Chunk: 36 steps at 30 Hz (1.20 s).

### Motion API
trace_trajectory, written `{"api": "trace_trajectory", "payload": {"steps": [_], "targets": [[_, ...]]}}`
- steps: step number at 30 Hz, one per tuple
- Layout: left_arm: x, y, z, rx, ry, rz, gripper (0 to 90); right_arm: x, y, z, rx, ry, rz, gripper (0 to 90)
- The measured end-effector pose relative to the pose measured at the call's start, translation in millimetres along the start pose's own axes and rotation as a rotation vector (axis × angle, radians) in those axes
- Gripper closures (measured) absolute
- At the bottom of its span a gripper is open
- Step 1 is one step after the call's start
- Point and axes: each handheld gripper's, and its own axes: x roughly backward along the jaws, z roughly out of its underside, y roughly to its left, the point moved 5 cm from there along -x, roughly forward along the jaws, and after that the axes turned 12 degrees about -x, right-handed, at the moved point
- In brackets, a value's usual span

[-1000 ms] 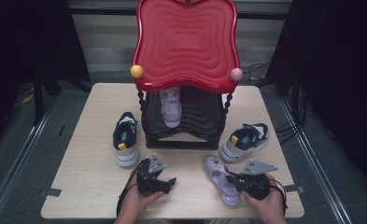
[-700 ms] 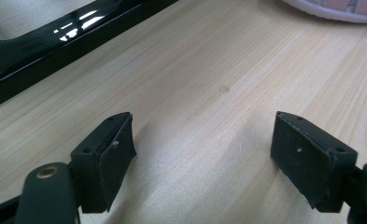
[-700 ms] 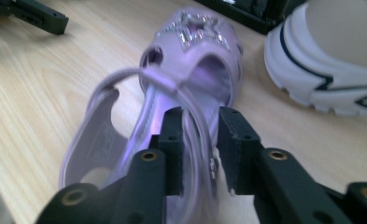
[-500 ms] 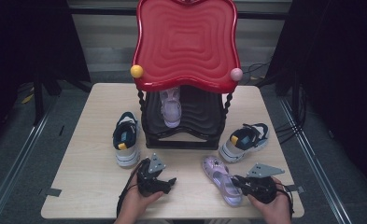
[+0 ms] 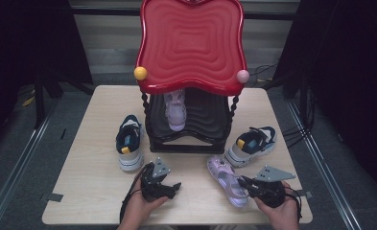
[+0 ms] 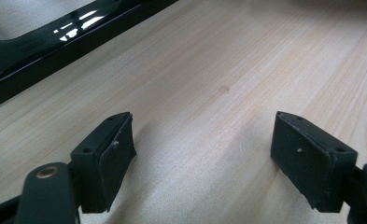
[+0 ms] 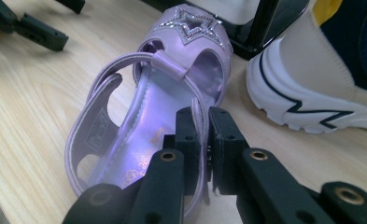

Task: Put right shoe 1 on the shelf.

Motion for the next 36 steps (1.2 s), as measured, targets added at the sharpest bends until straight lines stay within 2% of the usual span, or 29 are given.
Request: {"api": "trace_trajectory", "payload": {"steps": [12, 21, 26, 36], "targets": [[-0.1, 0.0, 0.1, 0.0, -0.001, 0.0, 21.0, 7.2, 2.9, -15.6, 0.003, -0.081, 0.006, 83.0], [-0.1, 0.1, 0.1, 0.0, 0.0, 0.0, 21.0, 14.0, 6.7, -28.0, 0.028, -0.137, 0.02, 83.0], [-0.1, 0.1, 0.0, -0.001, -0.001, 0.001, 21.0, 16.2, 6.3, -31.4, 0.032, -0.145, 0.03, 83.0], [0.0, 0.1, 0.1, 0.0, 0.0, 0.0, 21.0, 18.9, 10.1, -27.9, 0.05, -0.133, 0.006, 83.0]]}}
